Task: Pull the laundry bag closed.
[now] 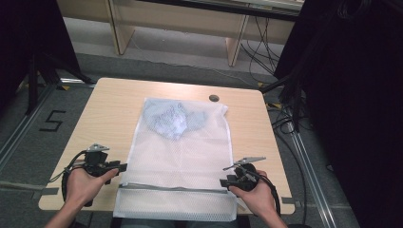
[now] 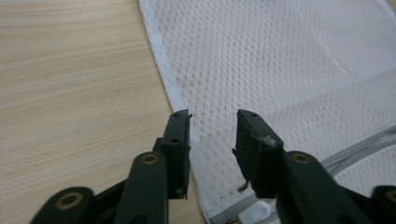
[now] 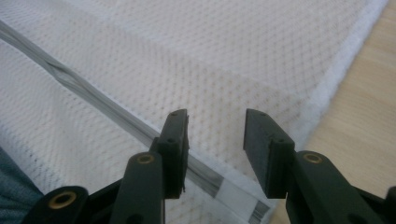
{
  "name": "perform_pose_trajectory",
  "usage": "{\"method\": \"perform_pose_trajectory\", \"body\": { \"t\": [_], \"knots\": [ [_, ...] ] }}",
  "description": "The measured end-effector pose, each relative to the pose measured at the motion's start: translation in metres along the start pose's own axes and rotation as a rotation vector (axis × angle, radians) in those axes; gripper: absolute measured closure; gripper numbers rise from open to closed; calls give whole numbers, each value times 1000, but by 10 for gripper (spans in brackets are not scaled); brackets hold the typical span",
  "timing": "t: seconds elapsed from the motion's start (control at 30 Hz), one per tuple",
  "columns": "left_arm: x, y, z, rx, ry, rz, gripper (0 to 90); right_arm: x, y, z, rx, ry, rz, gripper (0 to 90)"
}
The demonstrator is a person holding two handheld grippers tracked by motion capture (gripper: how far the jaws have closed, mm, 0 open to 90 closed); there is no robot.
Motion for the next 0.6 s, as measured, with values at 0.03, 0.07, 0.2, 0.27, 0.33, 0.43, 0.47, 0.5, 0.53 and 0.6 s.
{"method": "perform_pose_trajectory", "body": {
  "t": [0.03,0.07,0.2,0.27,0.33,0.43,0.47,0.5,0.53,0.6],
  "knots": [
    [0,0,1,7,2,-1,690,1,1,0,-1,-16,-3,628],
    [0,1,2,14,6,3,735,5,2,1,6,-5,-23,638],
    [-2,7,7,57,-11,-3,829,20,2,3,32,-31,-79,695],
    [-4,7,9,74,-21,0,852,26,1,0,19,-53,-88,725],
    [-4,7,10,84,-13,-12,874,32,-1,-3,12,-54,-91,744],
    [-4,6,13,130,13,-2,896,37,-1,-7,-9,-53,-84,759],
    [-5,6,13,138,15,-11,896,39,-1,-7,-9,-51,-90,759],
    [-5,6,13,138,15,-11,897,39,-1,-7,-9,-51,-90,759],
    [-5,7,13,148,27,-24,897,44,3,-10,-30,-53,-96,760],
    [-5,7,14,156,38,-20,897,50,3,-11,-17,-64,-107,764]
  ]
}}
Point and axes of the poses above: each handheld gripper's, and its own axes: y roughly forward along the jaws, z roughly out of its underside, x roughly to its left, the point moved 8 cm from there along y, roughly forward along the jaws, and after that the axes turned 14 degrees about y, right-handed, at the moved point
